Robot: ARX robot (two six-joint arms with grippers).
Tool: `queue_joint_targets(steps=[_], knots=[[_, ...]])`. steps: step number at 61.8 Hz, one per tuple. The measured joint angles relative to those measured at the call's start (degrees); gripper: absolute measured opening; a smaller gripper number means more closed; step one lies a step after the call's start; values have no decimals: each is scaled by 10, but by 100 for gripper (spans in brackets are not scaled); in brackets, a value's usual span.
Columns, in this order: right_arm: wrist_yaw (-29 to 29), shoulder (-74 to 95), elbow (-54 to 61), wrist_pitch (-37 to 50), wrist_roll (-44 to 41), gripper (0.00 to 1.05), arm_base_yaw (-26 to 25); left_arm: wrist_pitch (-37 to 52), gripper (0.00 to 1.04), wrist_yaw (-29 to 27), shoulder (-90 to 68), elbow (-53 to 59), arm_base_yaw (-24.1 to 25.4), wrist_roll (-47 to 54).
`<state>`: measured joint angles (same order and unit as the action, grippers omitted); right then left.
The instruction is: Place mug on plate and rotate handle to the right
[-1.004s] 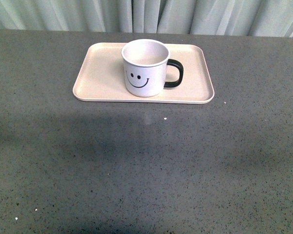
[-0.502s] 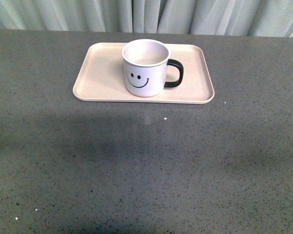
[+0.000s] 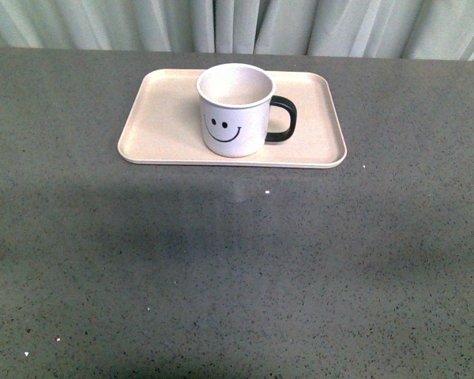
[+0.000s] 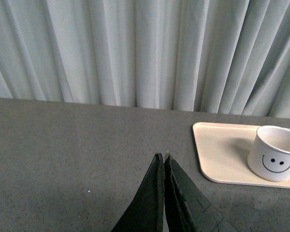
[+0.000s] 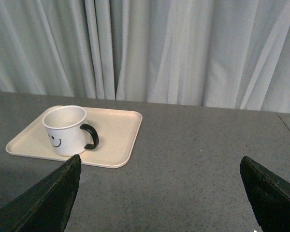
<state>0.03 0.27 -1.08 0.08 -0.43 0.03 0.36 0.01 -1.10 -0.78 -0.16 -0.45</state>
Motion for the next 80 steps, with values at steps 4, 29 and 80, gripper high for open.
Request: queue_joint_targets(steps=[4,29,80], knots=[[0,0,0,0,0,96,0,-4,1,0,1,0,0,0],[-220,356,-177,-125,-14,96,-140,-4,48,0,2,0,0,0],[-109,1180,-890,-238,-56,96,83,-4,95,0,2,0,0,2]])
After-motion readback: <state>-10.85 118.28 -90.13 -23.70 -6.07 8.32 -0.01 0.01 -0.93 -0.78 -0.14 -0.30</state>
